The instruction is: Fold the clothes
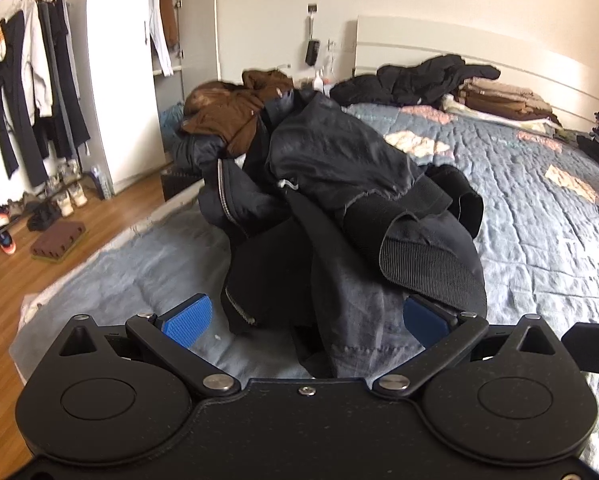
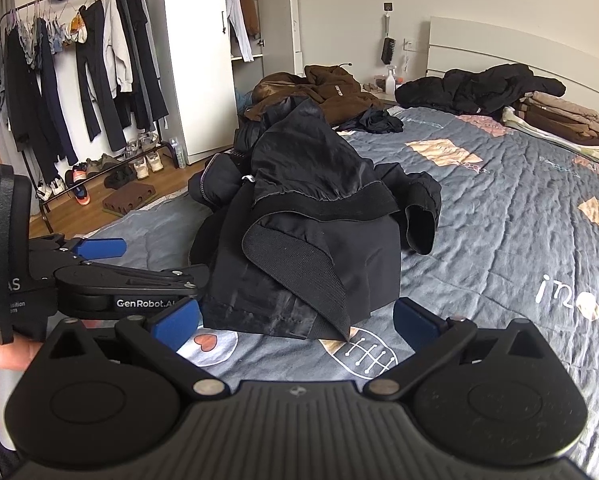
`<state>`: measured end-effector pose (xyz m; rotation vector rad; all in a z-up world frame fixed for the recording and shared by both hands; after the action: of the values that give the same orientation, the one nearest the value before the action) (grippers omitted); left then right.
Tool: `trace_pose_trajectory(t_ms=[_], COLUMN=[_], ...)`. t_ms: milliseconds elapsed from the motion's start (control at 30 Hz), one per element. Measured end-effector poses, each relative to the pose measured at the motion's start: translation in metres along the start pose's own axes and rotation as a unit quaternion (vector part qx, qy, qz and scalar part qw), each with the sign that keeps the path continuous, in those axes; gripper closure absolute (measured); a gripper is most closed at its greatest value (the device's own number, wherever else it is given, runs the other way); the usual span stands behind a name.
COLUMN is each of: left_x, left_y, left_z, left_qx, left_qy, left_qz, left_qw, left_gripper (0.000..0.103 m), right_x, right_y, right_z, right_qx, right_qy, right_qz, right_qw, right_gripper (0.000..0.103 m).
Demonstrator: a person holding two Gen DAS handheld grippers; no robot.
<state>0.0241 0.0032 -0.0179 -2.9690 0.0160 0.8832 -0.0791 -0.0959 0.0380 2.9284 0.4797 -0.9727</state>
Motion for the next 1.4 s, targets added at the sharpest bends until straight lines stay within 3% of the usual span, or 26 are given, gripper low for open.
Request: trace_pose_trajectory(t_ms=[1400], left_x=[0.0025], left_y=[0.0006], left_z=[0.0031], left_qx=[-0.002], left_qy=[-0.005], left_qz=[-0.011], left_qw=[0.9999], left_gripper=[0.0], right_x=[-0.0001], right_y=[-0.0036], right_z=[0.0009], right_qx=[-0.003], right_qy=[-0.005], right_qz=[-0.003], right_qw=[1.0], right_gripper=[0.0])
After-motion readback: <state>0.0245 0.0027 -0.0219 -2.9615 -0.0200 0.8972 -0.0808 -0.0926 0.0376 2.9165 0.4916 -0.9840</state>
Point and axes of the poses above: each gripper's, at about its wrist camera, not at the fingertips, and x roughly the way its jaws point, y to its right, z to its underside, the point moved 4 cm from there along x, roughly the way its jaws point
